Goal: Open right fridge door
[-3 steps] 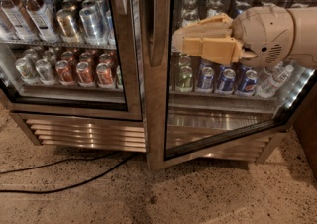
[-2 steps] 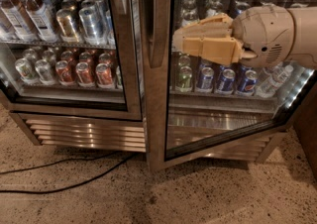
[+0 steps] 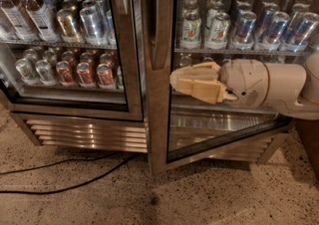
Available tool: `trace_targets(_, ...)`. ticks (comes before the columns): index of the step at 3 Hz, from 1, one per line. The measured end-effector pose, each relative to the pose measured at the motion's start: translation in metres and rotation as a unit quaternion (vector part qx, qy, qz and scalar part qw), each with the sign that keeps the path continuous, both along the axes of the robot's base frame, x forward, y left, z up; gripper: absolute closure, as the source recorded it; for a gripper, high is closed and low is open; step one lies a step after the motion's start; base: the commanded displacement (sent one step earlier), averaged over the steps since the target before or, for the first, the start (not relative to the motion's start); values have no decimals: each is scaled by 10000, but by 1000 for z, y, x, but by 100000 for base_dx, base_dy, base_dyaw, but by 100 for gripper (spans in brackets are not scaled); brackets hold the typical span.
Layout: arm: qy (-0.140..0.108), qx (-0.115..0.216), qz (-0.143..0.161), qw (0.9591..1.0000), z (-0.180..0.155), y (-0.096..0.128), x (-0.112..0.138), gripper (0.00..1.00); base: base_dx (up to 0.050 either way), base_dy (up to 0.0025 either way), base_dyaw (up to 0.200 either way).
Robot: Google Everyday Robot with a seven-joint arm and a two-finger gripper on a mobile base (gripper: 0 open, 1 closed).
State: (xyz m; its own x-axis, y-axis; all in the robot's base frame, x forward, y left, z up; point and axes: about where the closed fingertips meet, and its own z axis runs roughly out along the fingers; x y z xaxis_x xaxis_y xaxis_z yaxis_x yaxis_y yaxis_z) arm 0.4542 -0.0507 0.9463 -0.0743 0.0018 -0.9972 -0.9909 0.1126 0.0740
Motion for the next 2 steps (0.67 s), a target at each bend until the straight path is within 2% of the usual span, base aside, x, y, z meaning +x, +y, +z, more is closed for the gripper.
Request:
trace_targets(1, -155, 125, 82, 9998, 0, 15, -45, 100, 0, 0, 0)
trace_targets(2, -495, 128, 206, 9985, 17, 24, -104, 100, 0, 0, 0)
